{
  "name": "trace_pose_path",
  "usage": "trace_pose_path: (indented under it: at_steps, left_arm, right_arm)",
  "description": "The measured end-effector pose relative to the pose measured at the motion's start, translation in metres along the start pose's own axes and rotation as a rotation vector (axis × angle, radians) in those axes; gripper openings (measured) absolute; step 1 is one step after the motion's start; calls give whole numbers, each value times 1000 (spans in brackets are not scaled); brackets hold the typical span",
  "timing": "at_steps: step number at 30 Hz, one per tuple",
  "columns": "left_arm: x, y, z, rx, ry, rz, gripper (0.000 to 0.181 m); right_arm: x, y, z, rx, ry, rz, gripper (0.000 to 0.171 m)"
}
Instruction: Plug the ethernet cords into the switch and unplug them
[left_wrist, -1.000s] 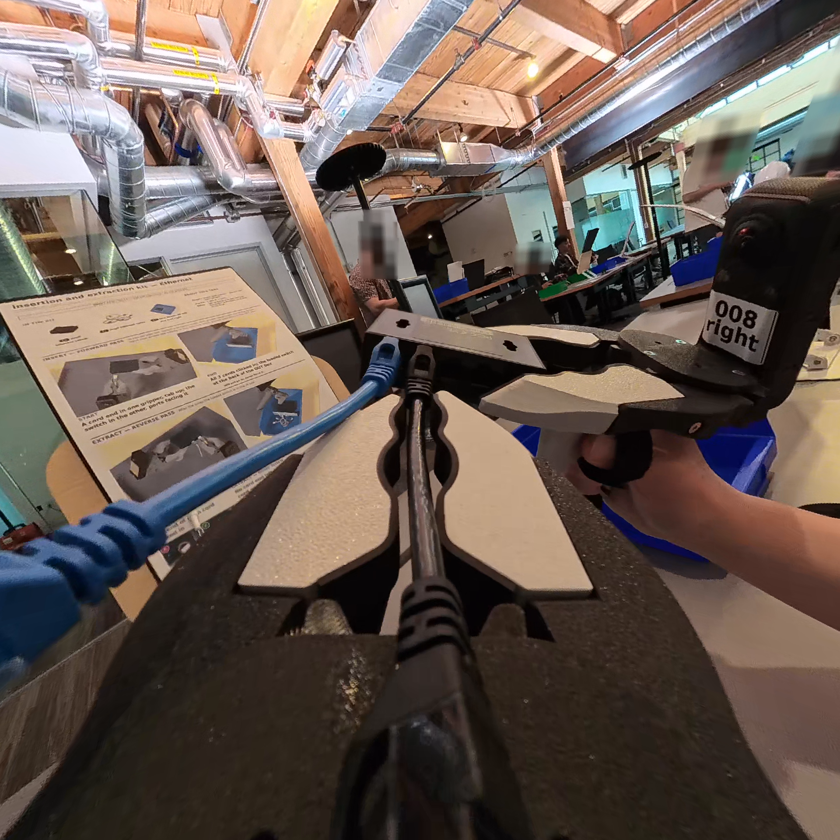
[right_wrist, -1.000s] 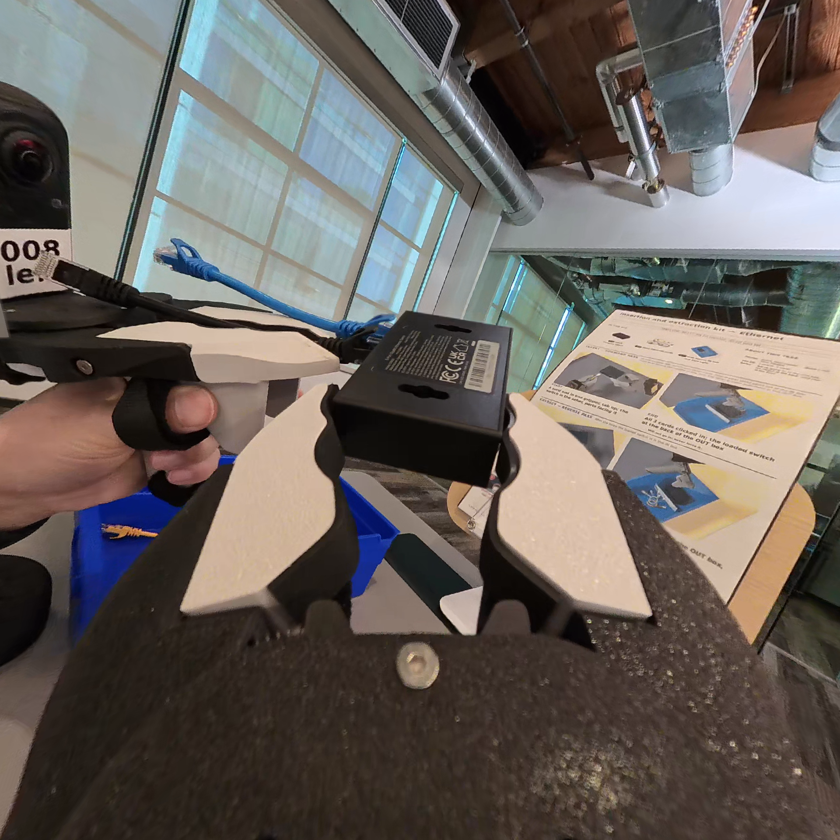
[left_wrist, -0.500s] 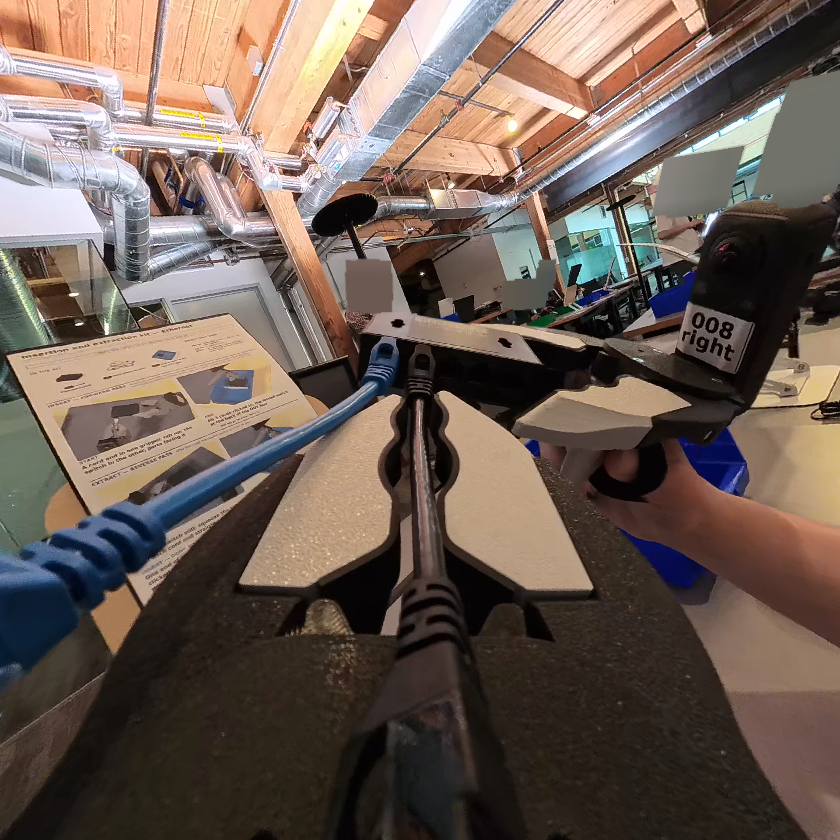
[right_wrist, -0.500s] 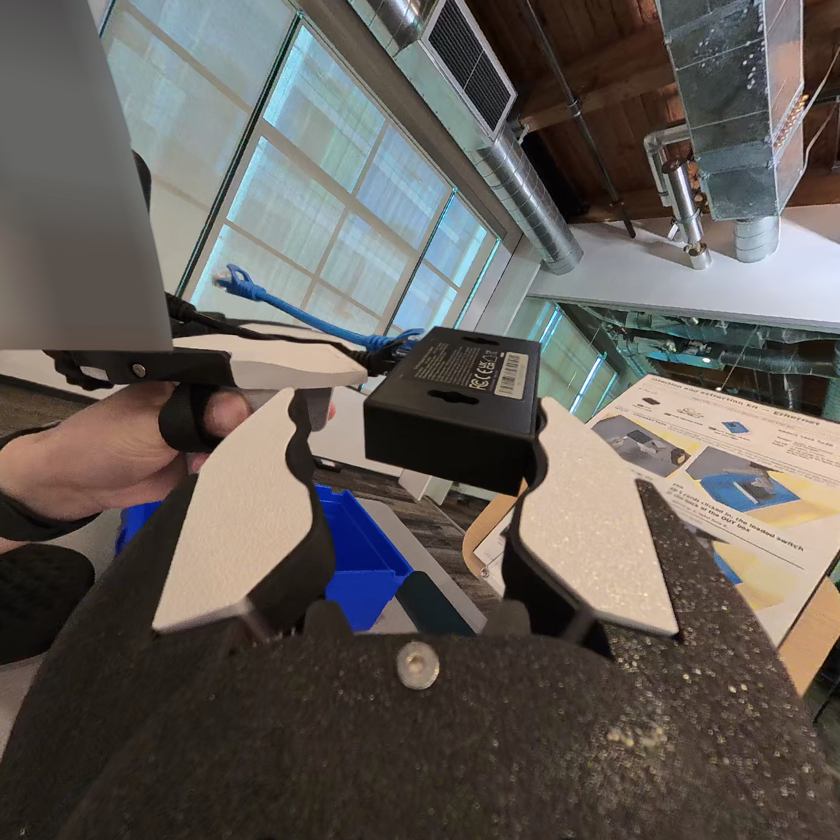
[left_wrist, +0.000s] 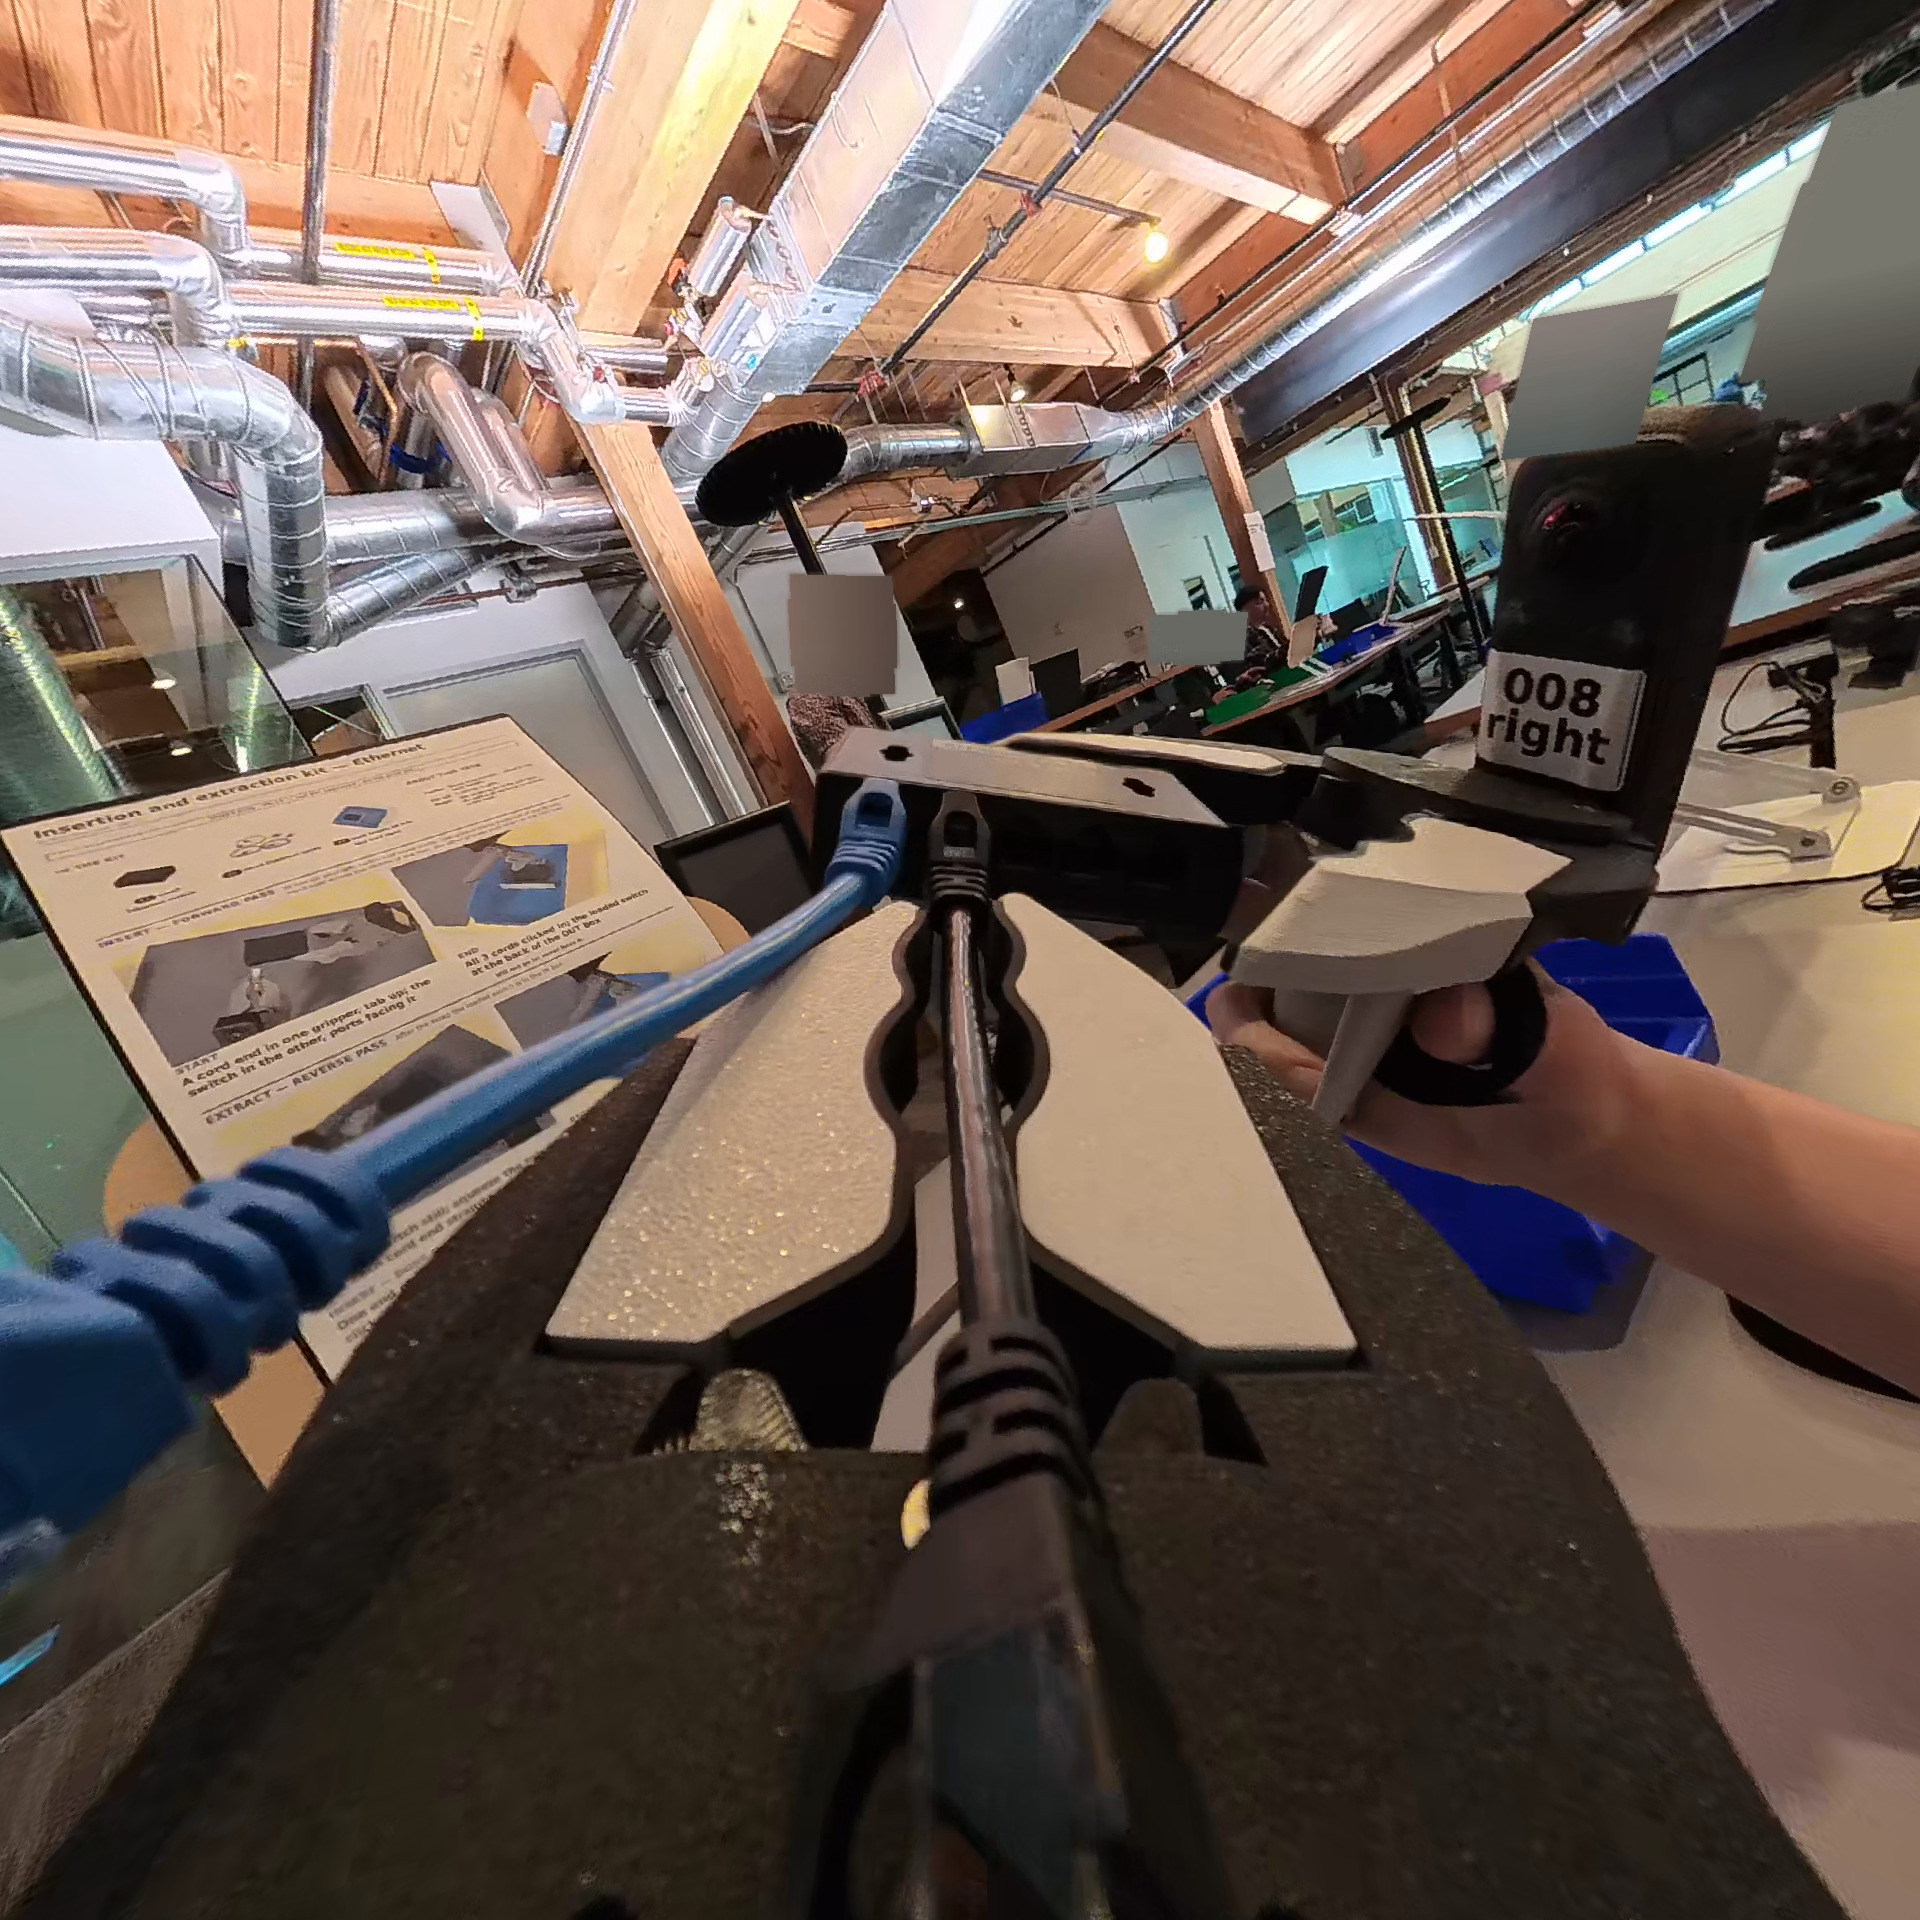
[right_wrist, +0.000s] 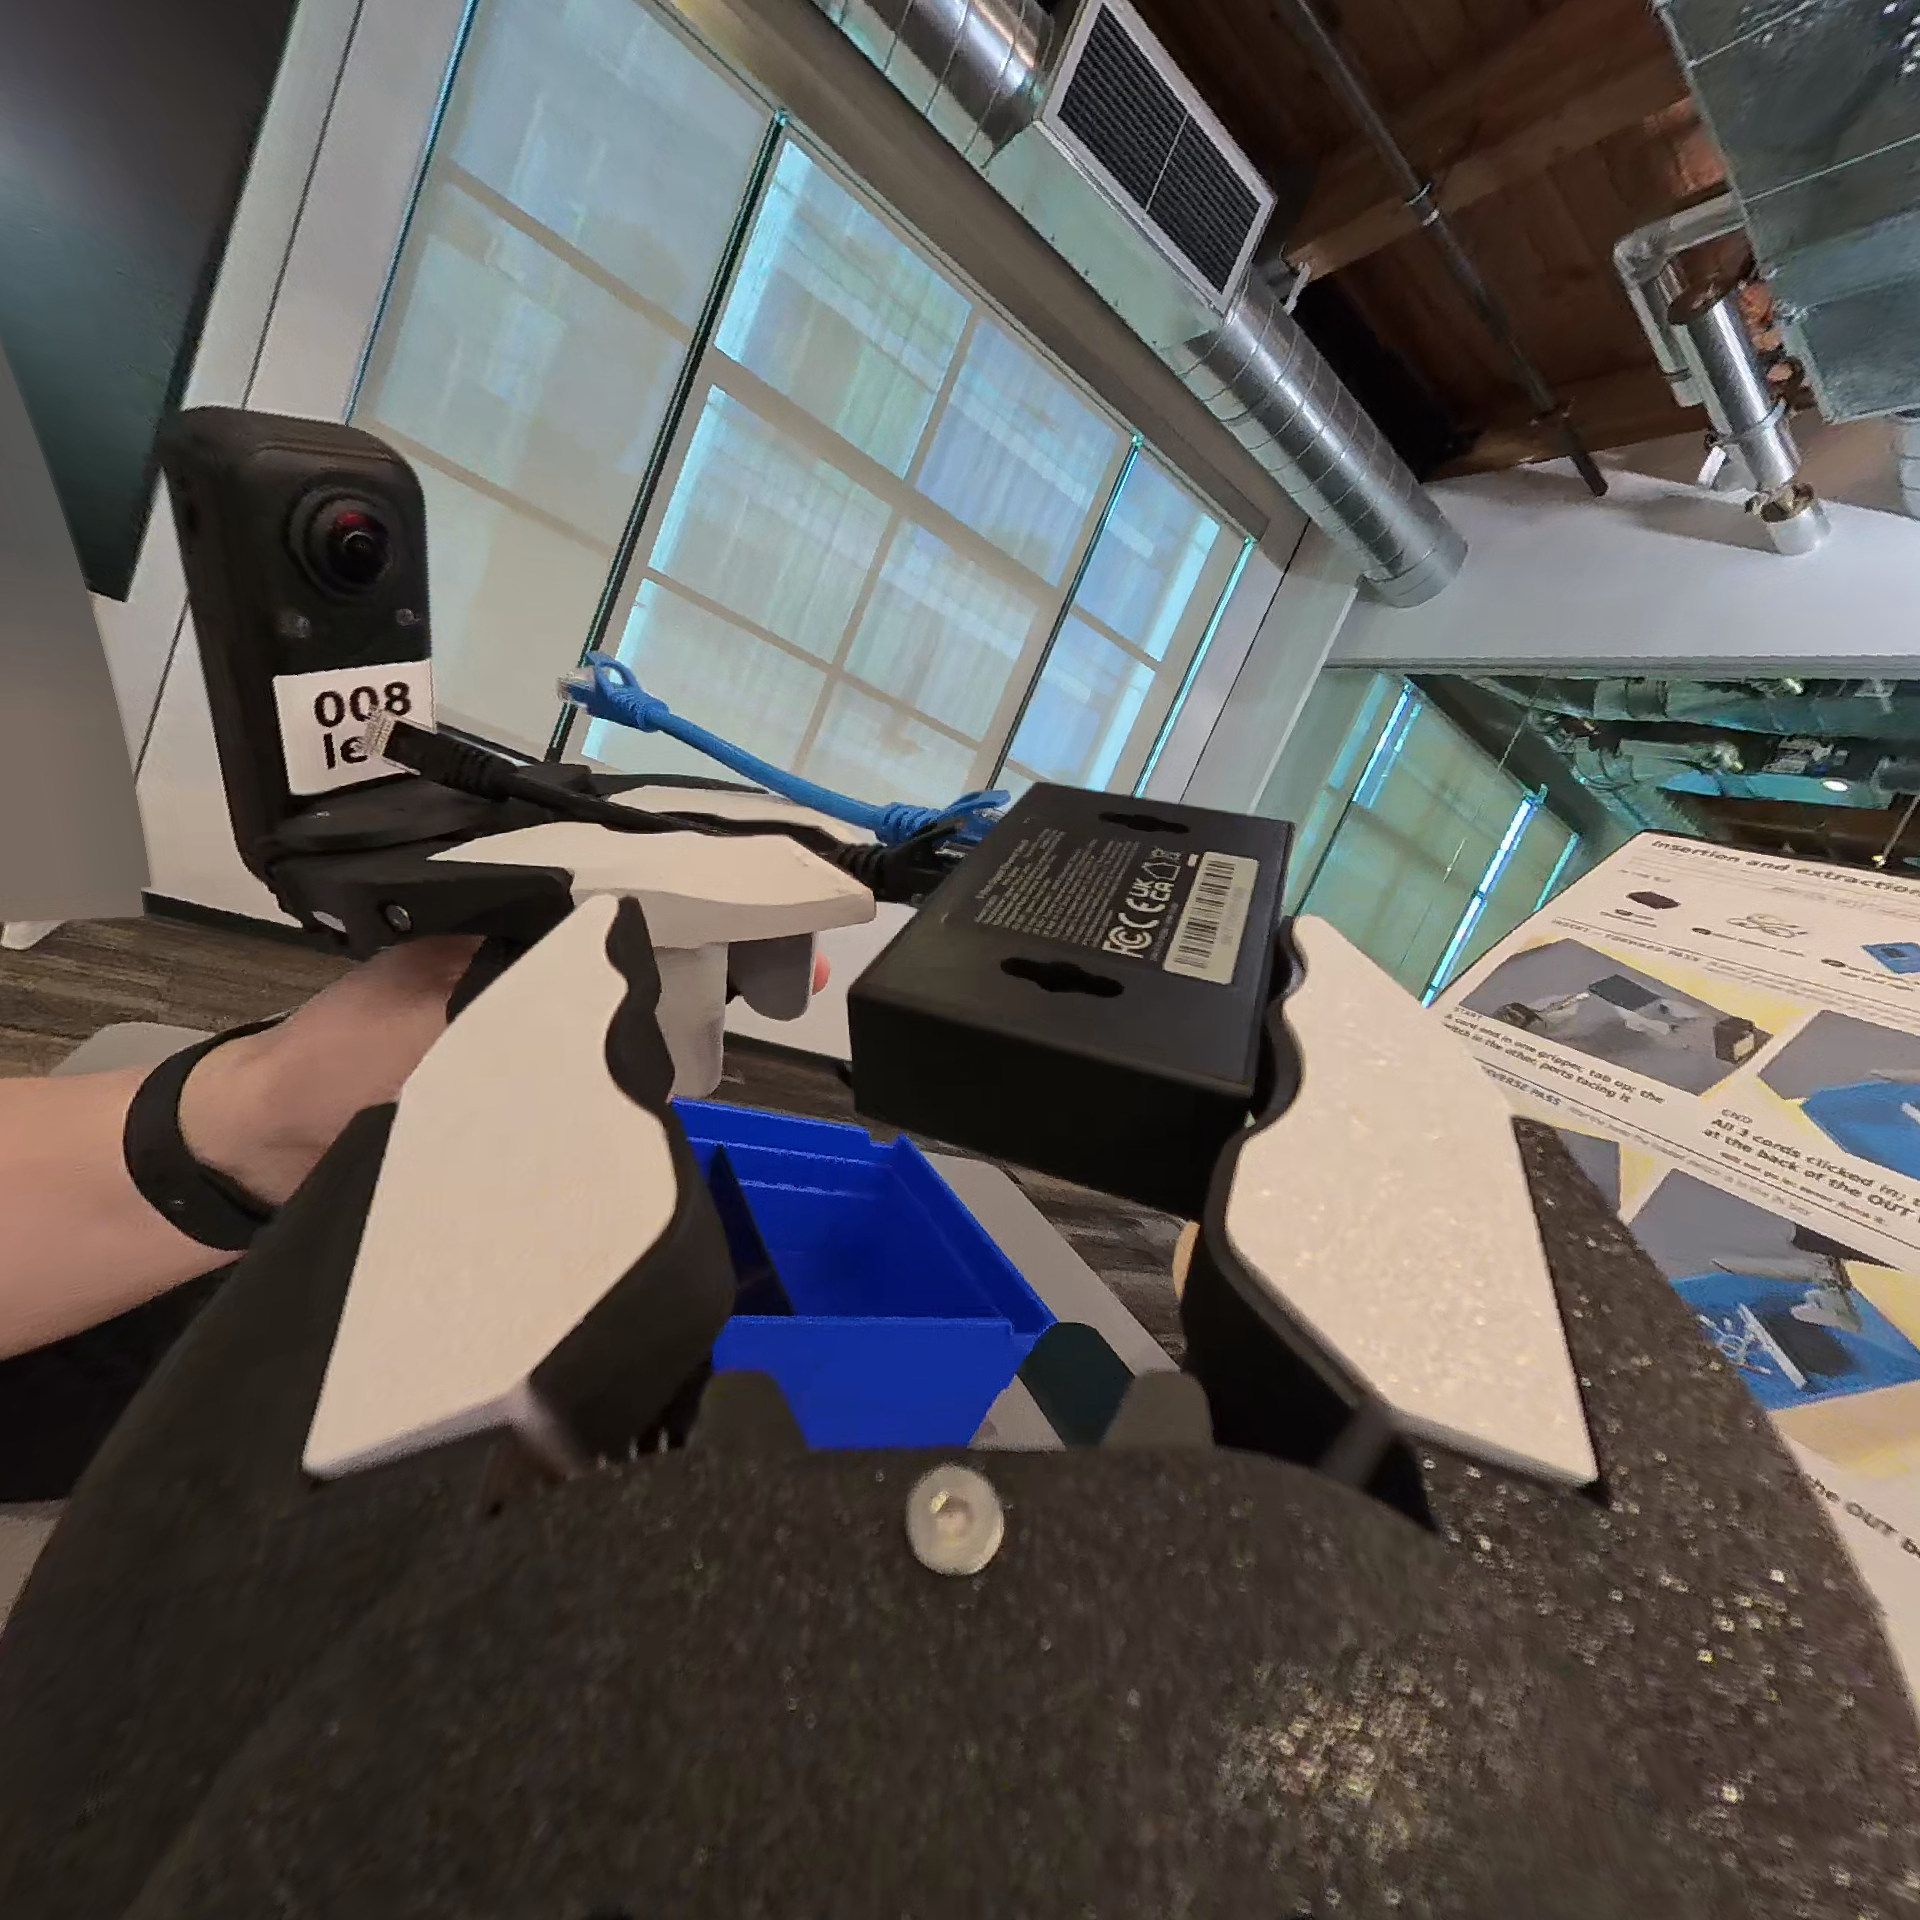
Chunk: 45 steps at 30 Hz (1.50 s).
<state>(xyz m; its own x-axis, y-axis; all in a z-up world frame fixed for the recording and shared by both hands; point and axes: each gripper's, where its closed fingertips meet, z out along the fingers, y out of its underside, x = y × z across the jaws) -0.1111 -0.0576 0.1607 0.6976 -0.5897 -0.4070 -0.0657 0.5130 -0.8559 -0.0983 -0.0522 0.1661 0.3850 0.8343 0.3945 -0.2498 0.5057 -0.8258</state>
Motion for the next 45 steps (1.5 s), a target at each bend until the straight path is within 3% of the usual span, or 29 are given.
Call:
trace_pose_path:
  at_steps: [7,11,19,33,45]
  left_arm:
    - [2,0,1,5,-5,30,10]
    - [7,-2,1,6,-6,68,9]
    - [7,-6,-1,16,-26,116,9]
    - [1,1,0,-32,-70,146,9]
    - [3,0,0,-43,-54,152,9]
  right_arm:
    - [2,-5,-1,43,14,12,104]
    - [16,-4,-5,9,144,-52,75]
    - [13,-7,-5,-26,146,-91,75]
    - [18,7,-5,-232,200,-205,75]
    - [14,4,-7,-208,209,-222,75]
